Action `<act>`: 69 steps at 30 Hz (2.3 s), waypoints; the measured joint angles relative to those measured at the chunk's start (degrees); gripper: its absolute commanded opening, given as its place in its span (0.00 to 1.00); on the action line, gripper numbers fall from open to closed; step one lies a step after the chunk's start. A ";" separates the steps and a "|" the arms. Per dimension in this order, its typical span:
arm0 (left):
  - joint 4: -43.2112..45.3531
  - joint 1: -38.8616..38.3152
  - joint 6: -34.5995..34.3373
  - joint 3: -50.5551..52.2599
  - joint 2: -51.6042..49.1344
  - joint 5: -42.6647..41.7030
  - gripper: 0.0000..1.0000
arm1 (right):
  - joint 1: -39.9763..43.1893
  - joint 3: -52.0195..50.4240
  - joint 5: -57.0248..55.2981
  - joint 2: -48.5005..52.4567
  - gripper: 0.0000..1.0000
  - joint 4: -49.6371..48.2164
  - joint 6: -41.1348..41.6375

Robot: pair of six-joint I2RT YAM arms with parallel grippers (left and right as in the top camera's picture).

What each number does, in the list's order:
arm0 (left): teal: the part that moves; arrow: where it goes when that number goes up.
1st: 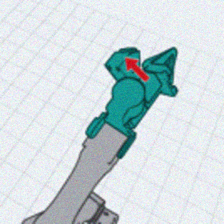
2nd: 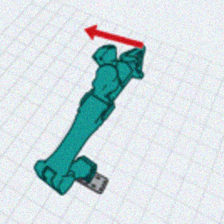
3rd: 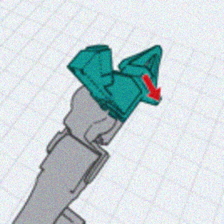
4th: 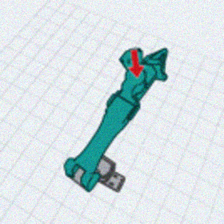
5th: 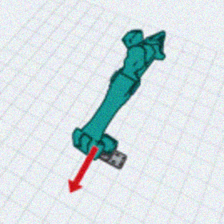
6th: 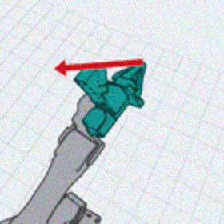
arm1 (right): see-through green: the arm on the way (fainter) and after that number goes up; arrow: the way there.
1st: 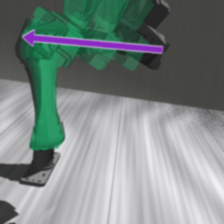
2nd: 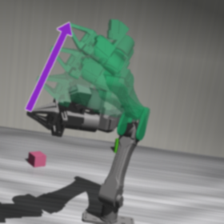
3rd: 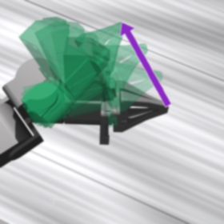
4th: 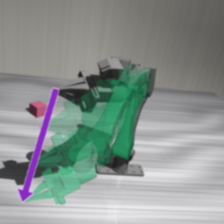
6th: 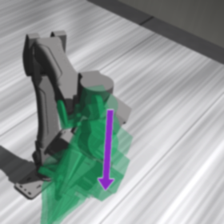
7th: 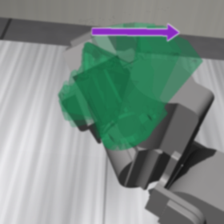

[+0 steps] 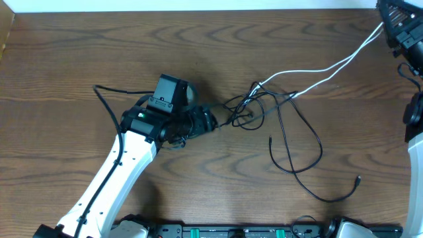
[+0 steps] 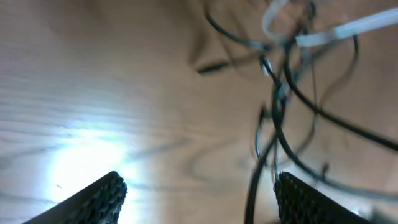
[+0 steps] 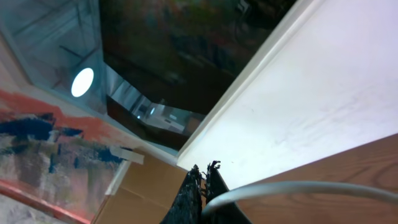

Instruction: Untangle cables

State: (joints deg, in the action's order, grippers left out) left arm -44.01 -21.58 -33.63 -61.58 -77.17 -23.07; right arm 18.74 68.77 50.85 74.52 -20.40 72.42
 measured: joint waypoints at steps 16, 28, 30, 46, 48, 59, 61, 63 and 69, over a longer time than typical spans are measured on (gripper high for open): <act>0.66 0.00 22.56 0.00 0.00 -6.34 0.08 | 0.00 0.02 2.60 0.00 0.01 0.09 -1.14; 3.52 0.00 22.88 0.00 0.00 7.74 0.40 | 0.00 0.07 6.29 0.02 0.01 3.02 -2.58; 4.31 0.00 22.16 0.00 0.00 8.50 0.59 | -0.02 0.07 6.47 0.02 0.01 3.08 -2.67; 10.47 -0.63 18.60 0.00 0.00 5.92 0.82 | -13.55 0.07 4.57 0.00 0.01 3.15 -4.50; 11.28 -1.90 21.59 0.00 0.00 4.66 0.82 | -14.08 0.07 3.91 0.00 0.01 3.15 -4.63; 24.09 -12.09 28.46 0.28 -2.01 2.40 0.83 | -14.34 0.07 2.05 0.00 0.01 3.23 -4.63; 25.83 -13.31 28.92 0.28 -4.33 2.43 0.83 | -14.34 0.07 1.97 0.00 0.01 3.23 -4.63; 27.93 -14.14 29.20 0.37 -7.13 2.43 0.83 | -14.34 0.07 1.86 0.00 0.01 3.21 -4.63; 35.47 -17.16 29.40 0.72 -15.06 2.60 0.83 | -14.32 0.07 1.68 0.00 0.01 3.23 -4.63</act>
State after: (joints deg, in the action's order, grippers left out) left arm -8.54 -38.74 -4.23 -60.86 -92.23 -20.47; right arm 4.43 68.84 52.53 74.52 -17.17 67.79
